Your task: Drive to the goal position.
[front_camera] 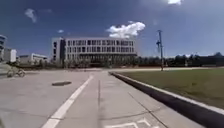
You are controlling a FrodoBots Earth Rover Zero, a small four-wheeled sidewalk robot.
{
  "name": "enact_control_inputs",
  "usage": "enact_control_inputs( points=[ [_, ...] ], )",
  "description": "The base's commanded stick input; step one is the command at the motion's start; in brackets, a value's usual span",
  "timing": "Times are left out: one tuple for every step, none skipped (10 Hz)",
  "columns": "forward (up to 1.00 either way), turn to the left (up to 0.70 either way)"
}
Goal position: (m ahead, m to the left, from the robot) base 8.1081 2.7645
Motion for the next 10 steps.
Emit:
enact_control_inputs(
  points=[
    [0.7, 0.01],
    [0.7, 0.02],
    [0.7, 0.15],
    [0.7, 0.36],
    [0.7, 0.32],
    [0.7, 0.11],
    [0.7, 0.03],
    [0.7, 0.03],
    [0.7, 0.03],
    [0.7, 0.03]
  ],
)
